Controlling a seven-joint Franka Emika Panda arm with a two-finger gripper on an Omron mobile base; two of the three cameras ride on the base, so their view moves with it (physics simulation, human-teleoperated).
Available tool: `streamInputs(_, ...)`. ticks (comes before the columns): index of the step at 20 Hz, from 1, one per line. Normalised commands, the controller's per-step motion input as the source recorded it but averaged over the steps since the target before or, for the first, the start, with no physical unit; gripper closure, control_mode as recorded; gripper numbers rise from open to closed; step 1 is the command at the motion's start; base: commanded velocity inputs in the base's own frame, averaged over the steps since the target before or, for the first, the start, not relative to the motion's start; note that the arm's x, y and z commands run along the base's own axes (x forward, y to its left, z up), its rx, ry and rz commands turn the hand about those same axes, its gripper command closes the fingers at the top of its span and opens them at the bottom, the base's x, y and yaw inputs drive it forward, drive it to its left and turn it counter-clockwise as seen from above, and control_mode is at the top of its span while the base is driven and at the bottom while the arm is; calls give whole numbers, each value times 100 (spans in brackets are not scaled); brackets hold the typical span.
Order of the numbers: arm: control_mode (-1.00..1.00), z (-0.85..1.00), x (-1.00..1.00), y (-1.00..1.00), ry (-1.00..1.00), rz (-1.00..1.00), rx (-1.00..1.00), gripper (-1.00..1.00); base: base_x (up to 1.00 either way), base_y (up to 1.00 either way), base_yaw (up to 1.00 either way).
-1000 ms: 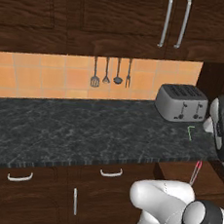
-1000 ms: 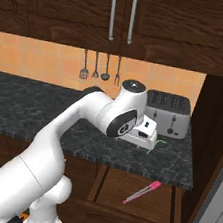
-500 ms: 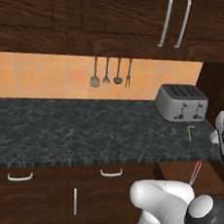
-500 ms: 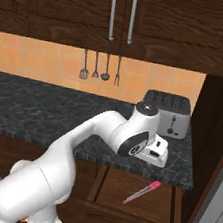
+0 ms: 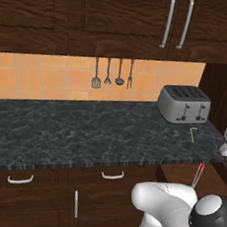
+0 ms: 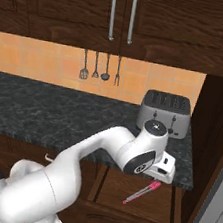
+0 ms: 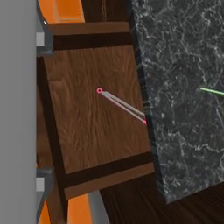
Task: Pick the tongs from the drawer and place it on the counter.
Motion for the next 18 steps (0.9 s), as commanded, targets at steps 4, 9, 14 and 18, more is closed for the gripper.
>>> streamInputs(4, -100, -50, -18, -3, 13, 0, 0, -100, 0, 0, 0)
streamInputs(9, -100, -52, 1, 18, 24, 3, -9, -100, 0, 0, 0)
streamInputs(14, -100, -66, 2, 3, 31, 9, -1, -100, 0, 0, 0)
streamInputs(18, -100, -71, 0, 0, 13, 8, 0, -100, 0, 0, 0)
